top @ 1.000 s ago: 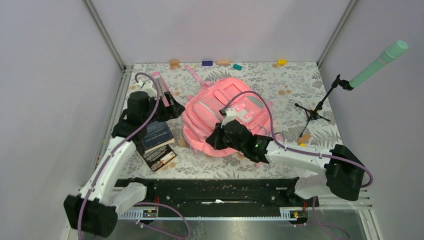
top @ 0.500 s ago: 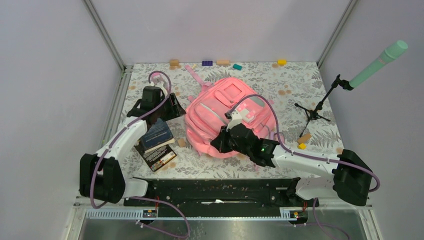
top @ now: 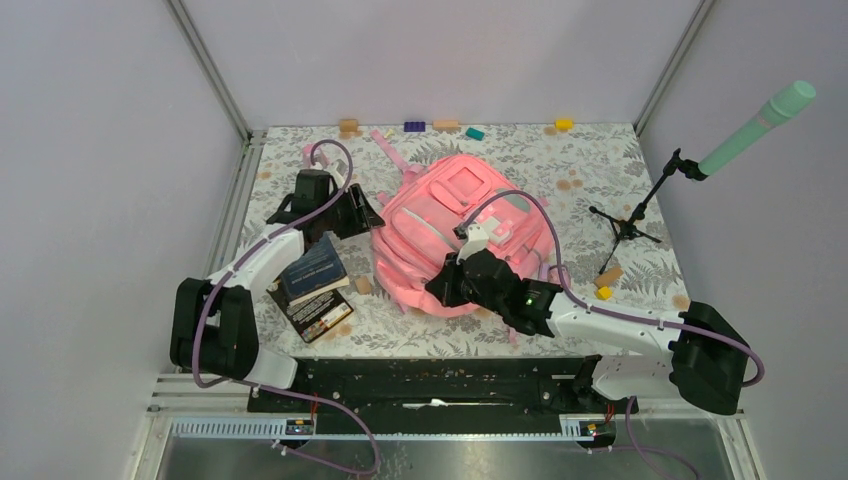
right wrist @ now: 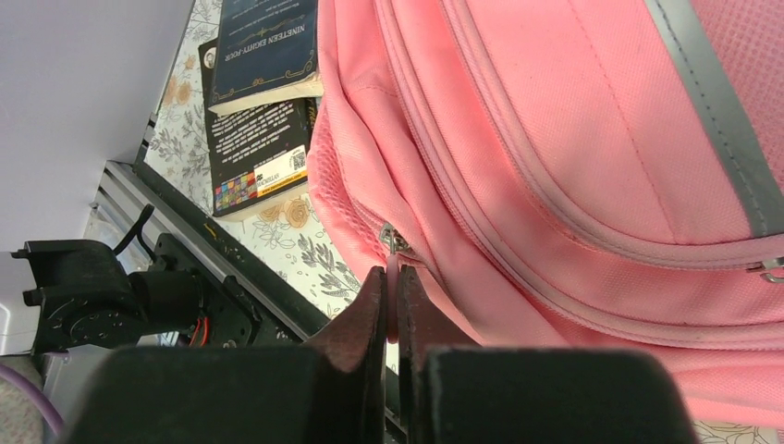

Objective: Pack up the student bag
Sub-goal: Unzip the student bag at the center of the board.

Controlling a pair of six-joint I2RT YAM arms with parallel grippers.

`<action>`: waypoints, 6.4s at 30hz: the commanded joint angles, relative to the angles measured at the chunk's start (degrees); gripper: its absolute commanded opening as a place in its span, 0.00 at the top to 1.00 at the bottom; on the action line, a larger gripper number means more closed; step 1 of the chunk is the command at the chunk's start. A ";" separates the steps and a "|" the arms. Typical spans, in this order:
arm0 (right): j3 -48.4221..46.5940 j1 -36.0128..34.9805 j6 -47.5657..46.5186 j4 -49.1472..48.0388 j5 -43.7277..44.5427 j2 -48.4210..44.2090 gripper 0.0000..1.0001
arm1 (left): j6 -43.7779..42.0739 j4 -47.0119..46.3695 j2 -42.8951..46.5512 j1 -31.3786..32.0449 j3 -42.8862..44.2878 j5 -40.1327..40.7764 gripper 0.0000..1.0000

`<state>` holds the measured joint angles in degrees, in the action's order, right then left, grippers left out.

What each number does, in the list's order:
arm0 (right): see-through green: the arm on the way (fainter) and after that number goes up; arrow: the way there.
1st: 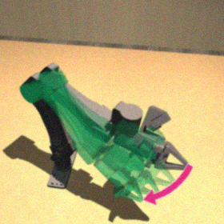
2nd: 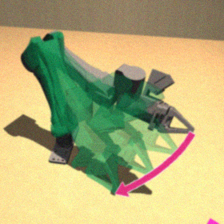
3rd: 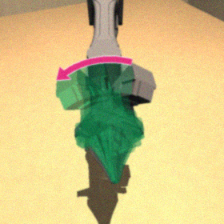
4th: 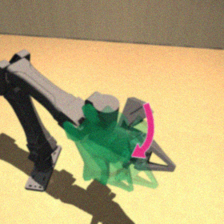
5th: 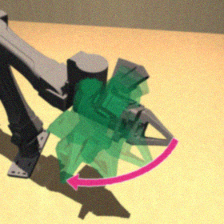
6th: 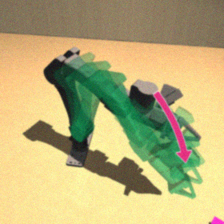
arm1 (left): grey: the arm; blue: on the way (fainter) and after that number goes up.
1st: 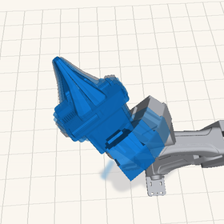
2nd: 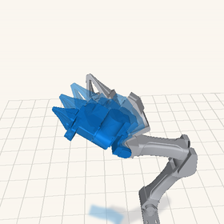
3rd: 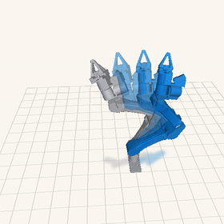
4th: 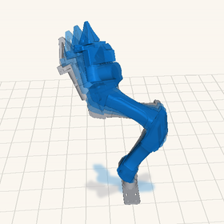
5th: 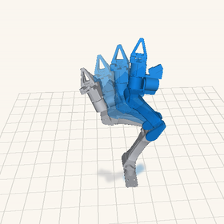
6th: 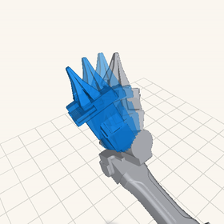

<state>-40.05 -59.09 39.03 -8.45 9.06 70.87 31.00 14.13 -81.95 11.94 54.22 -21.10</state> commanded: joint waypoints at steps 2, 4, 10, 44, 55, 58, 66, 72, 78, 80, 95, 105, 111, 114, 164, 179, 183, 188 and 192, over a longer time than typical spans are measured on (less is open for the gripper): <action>-0.08 0.56 -0.46 -2.02 4.13 -1.85 1.00 | 1.43 -3.35 -2.43 0.36 -0.70 -3.17 0.53; 0.06 0.56 -0.58 -2.00 4.84 -2.16 1.00 | 1.47 -2.73 -2.47 0.36 -0.69 -2.39 0.53; 0.00 0.56 -0.15 -2.01 4.91 -1.92 1.00 | 1.27 -2.38 -1.66 0.91 -1.24 -0.64 0.54; -13.34 16.04 -8.57 7.00 8.10 9.99 1.00 | 8.89 -12.86 12.38 2.94 -10.93 2.14 1.00; -8.34 15.68 -3.33 3.57 0.94 8.63 1.00 | 11.49 -13.87 12.31 3.47 -12.20 3.37 1.00; -7.86 14.66 -3.41 3.94 0.65 7.50 1.00 | 11.21 -13.77 12.58 3.78 -12.27 4.77 1.00; -8.98 11.38 -6.58 7.86 3.71 3.68 1.00 | 10.95 -12.33 12.02 3.96 -11.88 6.13 1.00; -10.45 9.61 -8.90 12.08 5.77 4.50 1.00 | 11.20 -12.28 11.63 3.96 -11.79 6.26 1.00; -12.18 6.95 -8.32 11.09 5.52 7.06 1.00 | 11.18 -12.28 11.56 4.12 -11.84 6.35 1.00; -13.11 6.08 -8.02 10.60 5.53 8.35 1.00 | 11.26 -12.37 11.55 4.22 -11.85 6.38 1.00; -19.62 1.75 -6.71 8.96 5.35 16.99 1.00 | 11.83 -12.93 11.82 4.31 -11.96 5.22 1.00; -23.04 1.91 -9.51 11.41 8.16 22.63 1.00 | 12.41 -13.52 12.61 4.87 -12.45 3.96 1.00; -23.57 3.60 -11.13 13.60 9.87 22.18 1.00 | 13.14 -13.92 13.42 7.01 -13.22 5.26 1.00; -22.58 5.36 -12.36 14.83 10.18 20.60 1.00 | 14.22 -14.57 13.85 8.34 -13.66 6.09 1.00; -20.90 0.03 -22.51 -1.87 11.22 20.69 1.00 | 29.41 -29.34 5.09 18.82 -8.96 2.11 1.00; -15.69 -0.06 -31.97 -4.80 9.43 14.10 0.65 | 29.15 -28.87 5.05 18.23 -8.67 1.58 1.00; -14.11 0.23 -29.71 2.74 14.45 7.68 0.42 | 28.38 -28.88 4.01 17.70 -8.49 1.45 0.98; -10.50 2.08 -22.26 12.81 21.22 1.29 0.29 | 24.52 -26.12 4.18 17.50 -7.82 4.62 0.89; -5.63 6.13 -15.20 15.60 21.00 -4.16 0.19 | 21.37 -24.75 5.01 17.59 -8.01 7.51 0.74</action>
<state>-50.04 -56.53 15.64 0.45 26.39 70.54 55.88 -6.74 -78.52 29.17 43.55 -14.28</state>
